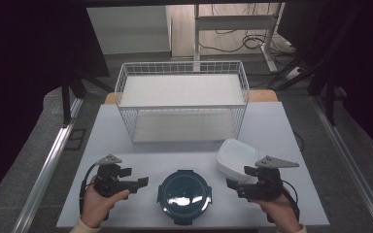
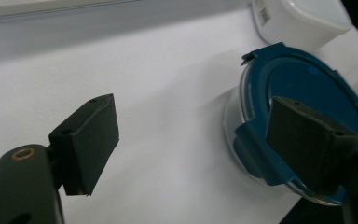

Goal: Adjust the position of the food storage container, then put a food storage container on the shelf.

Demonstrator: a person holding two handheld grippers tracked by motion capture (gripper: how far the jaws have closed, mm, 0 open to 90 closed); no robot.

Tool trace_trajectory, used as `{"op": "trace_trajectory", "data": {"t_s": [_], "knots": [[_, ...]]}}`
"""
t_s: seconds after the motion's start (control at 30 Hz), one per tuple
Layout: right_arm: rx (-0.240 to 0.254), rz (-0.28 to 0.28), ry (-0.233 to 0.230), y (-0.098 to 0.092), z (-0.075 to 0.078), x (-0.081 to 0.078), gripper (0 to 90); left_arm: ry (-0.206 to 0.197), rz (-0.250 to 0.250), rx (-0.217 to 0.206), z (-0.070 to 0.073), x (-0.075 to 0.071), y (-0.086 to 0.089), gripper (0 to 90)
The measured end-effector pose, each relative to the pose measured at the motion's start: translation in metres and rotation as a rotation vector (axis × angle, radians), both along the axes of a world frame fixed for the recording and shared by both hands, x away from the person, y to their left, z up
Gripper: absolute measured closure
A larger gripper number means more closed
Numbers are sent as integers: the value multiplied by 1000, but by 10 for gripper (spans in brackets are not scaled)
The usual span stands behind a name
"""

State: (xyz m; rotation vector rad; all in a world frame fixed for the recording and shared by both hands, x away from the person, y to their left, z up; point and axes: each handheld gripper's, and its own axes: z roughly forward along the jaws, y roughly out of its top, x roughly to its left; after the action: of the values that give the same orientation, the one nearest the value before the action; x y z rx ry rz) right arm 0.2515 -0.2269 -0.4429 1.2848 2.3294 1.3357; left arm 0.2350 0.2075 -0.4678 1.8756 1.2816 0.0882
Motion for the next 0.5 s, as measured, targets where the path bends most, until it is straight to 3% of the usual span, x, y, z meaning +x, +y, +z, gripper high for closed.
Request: {"op": "trace_trajectory", "data": {"t_s": [0.17, 0.5], "knots": [[35, 9, 28, 4, 1, -2, 134, -13, -40, -55, 4, -2, -3, 162], [77, 0, 68, 18, -1, -8, 142, -6, -64, -108, 1, -4, -5, 187]]}}
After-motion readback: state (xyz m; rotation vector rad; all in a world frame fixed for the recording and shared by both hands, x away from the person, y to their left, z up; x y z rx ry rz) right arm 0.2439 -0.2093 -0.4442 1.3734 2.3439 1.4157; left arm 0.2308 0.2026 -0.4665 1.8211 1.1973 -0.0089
